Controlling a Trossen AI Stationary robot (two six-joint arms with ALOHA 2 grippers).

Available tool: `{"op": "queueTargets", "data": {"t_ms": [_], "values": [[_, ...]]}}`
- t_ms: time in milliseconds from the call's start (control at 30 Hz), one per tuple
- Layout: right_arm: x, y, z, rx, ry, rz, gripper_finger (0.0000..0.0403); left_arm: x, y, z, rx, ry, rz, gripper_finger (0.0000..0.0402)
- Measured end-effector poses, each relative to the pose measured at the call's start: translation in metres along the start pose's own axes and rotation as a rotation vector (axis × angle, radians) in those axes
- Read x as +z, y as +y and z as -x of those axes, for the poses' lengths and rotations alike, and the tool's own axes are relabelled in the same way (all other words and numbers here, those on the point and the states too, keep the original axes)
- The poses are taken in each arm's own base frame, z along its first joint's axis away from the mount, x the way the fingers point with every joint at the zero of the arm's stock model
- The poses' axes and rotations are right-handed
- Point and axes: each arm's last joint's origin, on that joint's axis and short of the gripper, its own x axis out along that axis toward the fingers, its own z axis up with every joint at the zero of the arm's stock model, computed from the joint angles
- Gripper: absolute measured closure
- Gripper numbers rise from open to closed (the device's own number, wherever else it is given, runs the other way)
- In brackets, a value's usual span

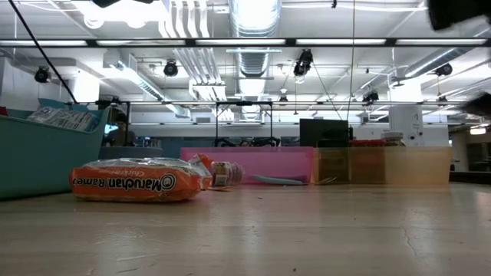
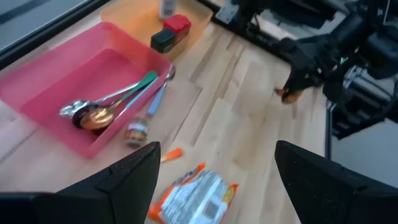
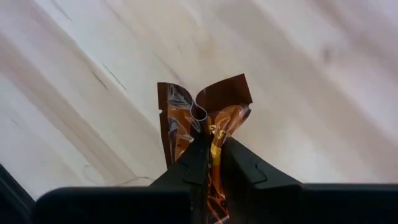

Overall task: Pick & Place Food Item
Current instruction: Put the orange spice pack into the orange bin

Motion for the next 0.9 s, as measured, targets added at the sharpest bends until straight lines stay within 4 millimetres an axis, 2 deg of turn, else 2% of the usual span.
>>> {"op": "queueTargets", "data": {"t_ms": [200,400,533,667,900], "values": [[0.018,0.025,0.012,0.035,-0.188,0.171,0.0382,-0.013,-0.003,-0.028,-0.057,-0.085,-0.02,0.0085],[0.039,0.046,0.005,-0.042,-0.375,0.294,0.0382,-0.045,0.007,-0.062,-0.062,-0.09,-0.017,0.0085],[0.054,0.058,-0.002,-0.117,-0.471,0.381,0.0383,-0.061,0.016,-0.08,-0.093,-0.112,0.101,0.0085],[0.07,0.066,-0.008,-0.176,-0.51,0.449,0.0383,-0.06,0.026,-0.086,-0.115,-0.076,0.146,0.0085],[0.099,0.077,-0.011,-0.21,-0.526,0.499,0.0383,-0.057,0.027,-0.087,-0.153,-0.073,0.069,0.0085]]}}
